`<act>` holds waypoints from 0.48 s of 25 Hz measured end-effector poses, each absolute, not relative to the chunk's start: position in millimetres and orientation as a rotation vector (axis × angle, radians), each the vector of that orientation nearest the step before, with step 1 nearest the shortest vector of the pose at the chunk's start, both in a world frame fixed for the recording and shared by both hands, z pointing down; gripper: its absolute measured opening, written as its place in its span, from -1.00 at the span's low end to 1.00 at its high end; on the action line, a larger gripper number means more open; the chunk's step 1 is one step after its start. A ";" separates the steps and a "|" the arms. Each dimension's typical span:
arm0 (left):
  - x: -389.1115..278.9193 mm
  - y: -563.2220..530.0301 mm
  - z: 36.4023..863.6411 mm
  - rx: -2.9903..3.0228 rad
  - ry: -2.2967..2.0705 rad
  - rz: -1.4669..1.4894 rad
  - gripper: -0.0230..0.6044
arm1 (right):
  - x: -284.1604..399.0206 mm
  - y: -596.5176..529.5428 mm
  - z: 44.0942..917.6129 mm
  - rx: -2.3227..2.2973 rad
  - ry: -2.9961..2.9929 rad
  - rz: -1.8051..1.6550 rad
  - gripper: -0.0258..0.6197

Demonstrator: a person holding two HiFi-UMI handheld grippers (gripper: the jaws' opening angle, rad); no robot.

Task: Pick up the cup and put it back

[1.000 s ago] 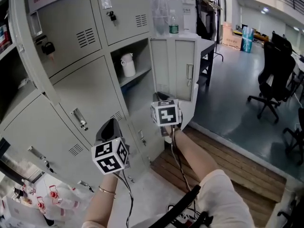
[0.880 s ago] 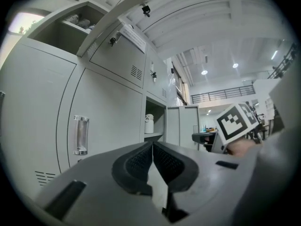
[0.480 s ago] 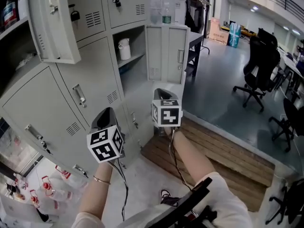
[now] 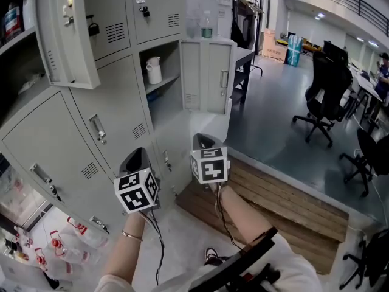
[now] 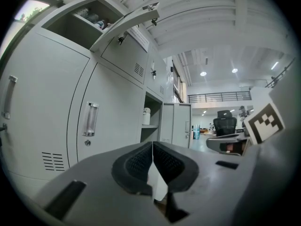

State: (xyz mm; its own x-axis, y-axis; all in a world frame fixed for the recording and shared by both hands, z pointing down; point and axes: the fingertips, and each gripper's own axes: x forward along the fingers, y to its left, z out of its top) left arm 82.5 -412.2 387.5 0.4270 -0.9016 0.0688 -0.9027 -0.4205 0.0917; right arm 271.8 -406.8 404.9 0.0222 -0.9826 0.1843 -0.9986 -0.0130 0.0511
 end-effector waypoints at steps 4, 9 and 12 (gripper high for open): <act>84.9 -419.9 381.0 2.547 -1.655 0.001 -0.90 | 273.1 -414.3 399.6 2.100 -2.100 0.129 -0.95; 87.4 -428.0 379.5 2.535 -1.683 0.001 -0.90 | 271.8 -424.1 396.7 2.080 -2.133 0.124 -0.95; 86.8 -432.7 380.2 2.529 -1.695 0.005 -0.90 | 268.0 -431.1 396.3 2.063 -2.154 0.118 -0.95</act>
